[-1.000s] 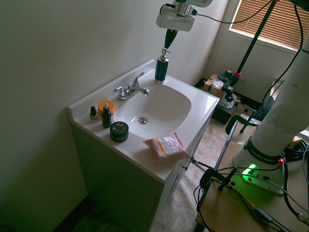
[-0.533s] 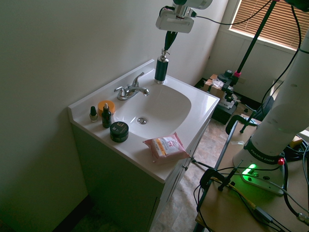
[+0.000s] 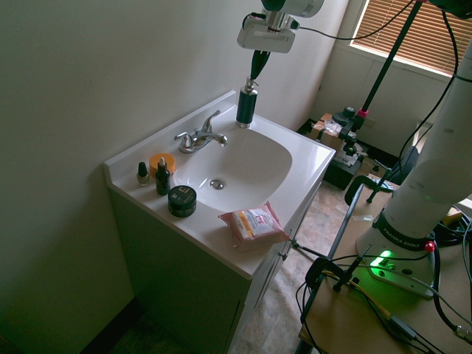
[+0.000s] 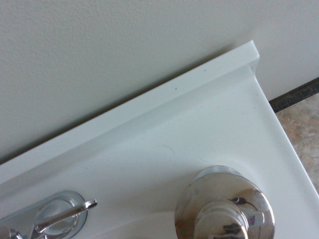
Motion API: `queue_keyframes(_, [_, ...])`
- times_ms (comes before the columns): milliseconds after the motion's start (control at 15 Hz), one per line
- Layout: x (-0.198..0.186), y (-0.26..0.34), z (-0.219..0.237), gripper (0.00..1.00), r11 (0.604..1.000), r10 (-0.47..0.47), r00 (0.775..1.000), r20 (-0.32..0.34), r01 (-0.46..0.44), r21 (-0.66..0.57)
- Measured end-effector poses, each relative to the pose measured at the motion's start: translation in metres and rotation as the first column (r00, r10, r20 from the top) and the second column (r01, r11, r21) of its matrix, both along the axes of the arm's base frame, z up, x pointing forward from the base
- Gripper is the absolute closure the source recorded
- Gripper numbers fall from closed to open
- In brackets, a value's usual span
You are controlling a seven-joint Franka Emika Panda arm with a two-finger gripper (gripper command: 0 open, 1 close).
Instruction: Sanitize yourself
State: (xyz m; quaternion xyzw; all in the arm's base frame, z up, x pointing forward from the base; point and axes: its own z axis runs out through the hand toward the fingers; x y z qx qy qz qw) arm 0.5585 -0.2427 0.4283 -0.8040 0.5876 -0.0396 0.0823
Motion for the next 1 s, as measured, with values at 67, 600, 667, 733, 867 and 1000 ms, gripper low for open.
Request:
queue_keyframes(67, [0.0,0.002,0.01,1.0,1.0,0.015,1.0,0.018,-0.015,0.0])
queue_keyframes(600, [-0.062,0.113,0.019,0.0,0.955,0.293,0.955,-0.033,-0.295,-0.037])
queue_keyframes(667, [-0.067,0.124,0.006,0.0,0.946,0.317,0.947,-0.048,-0.319,-0.049])
queue_keyframes(733, [-0.071,0.133,-0.008,0.0,0.939,0.335,0.94,-0.065,-0.338,-0.058])
queue_keyframes(867, [-0.077,0.147,-0.028,0.0,0.93,0.355,0.931,-0.088,-0.362,-0.069])
queue_keyframes(1000, [-0.08,0.157,-0.039,0.0,0.923,0.37,0.924,-0.094,-0.378,-0.075])
